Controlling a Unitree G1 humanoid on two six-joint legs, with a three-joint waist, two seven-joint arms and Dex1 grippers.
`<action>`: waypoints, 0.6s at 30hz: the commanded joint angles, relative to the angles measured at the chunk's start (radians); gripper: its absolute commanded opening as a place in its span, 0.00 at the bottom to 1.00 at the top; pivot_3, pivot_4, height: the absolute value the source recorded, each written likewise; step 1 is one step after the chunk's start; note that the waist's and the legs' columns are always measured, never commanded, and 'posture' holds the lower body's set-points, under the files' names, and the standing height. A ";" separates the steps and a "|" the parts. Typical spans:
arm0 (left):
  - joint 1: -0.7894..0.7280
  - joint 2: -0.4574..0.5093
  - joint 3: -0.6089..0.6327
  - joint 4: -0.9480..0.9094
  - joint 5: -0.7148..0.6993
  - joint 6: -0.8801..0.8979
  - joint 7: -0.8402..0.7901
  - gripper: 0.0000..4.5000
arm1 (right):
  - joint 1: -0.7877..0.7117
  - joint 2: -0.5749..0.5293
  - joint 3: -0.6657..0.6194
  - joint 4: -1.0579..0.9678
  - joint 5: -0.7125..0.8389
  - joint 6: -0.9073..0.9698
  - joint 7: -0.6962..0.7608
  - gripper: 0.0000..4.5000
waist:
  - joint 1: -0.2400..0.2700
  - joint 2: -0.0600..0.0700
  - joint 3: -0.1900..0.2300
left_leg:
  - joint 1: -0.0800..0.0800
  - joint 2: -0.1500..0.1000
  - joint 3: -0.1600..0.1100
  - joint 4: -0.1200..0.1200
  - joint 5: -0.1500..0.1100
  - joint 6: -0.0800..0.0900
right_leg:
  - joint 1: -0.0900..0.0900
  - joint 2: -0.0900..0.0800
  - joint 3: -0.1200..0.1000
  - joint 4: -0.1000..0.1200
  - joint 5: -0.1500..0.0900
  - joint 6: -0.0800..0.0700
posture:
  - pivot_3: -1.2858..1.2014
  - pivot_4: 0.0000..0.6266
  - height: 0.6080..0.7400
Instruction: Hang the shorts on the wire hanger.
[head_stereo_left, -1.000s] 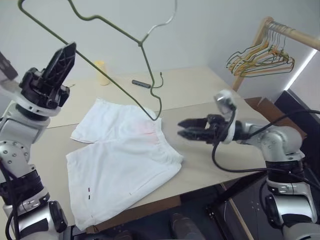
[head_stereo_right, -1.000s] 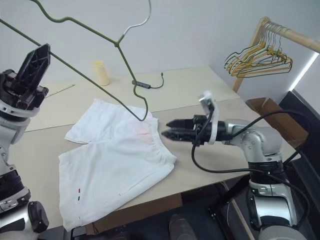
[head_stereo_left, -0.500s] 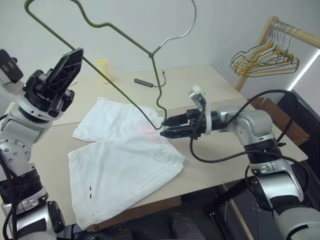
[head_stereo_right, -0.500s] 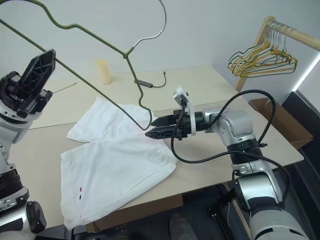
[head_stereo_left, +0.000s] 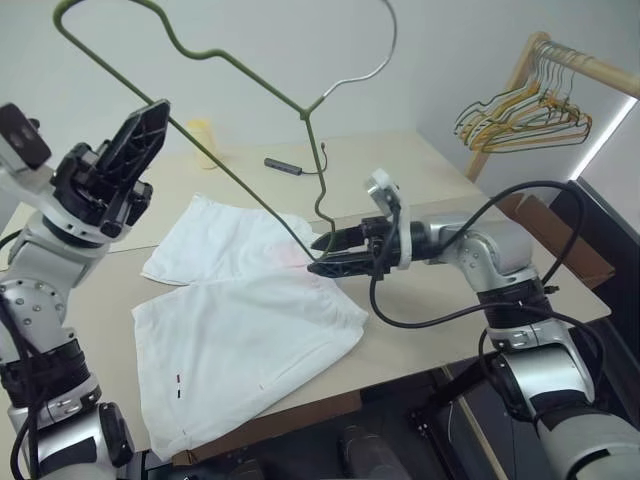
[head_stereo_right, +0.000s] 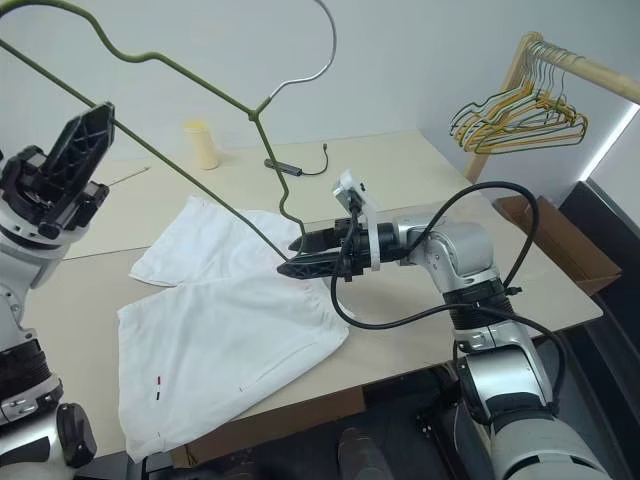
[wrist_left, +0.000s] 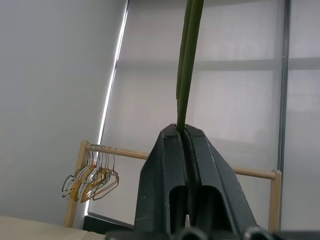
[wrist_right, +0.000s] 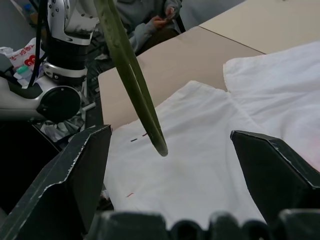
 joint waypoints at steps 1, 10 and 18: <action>-0.006 -0.005 0.004 -0.023 0.001 -0.022 -0.003 0.00 | -0.041 0.009 -0.037 -0.005 0.006 -0.015 -0.007 0.91 | 0.000 0.000 0.000 | 0.000 0.000 0.000 0.000 0.000 0.000 | 0.000 0.000 0.000 0.000 0.000 0.000 | 0.45 0.00 1.00; -0.002 -0.026 -0.006 -0.024 0.024 -0.029 -0.008 0.00 | -0.051 0.017 -0.041 0.000 0.011 -0.009 -0.007 0.21 | 0.000 0.000 0.000 | 0.000 0.000 0.000 0.000 0.000 0.000 | 0.000 0.000 0.000 0.000 0.000 0.000 | 0.45 0.00 1.00; 0.009 -0.029 -0.027 -0.006 0.068 -0.047 0.010 0.00 | -0.047 0.028 -0.054 0.002 0.003 -0.026 -0.011 0.00 | -0.002 0.000 0.000 | 0.000 0.000 0.000 0.000 0.000 0.000 | 0.000 0.000 0.000 0.000 0.000 0.000 | 0.45 0.00 1.00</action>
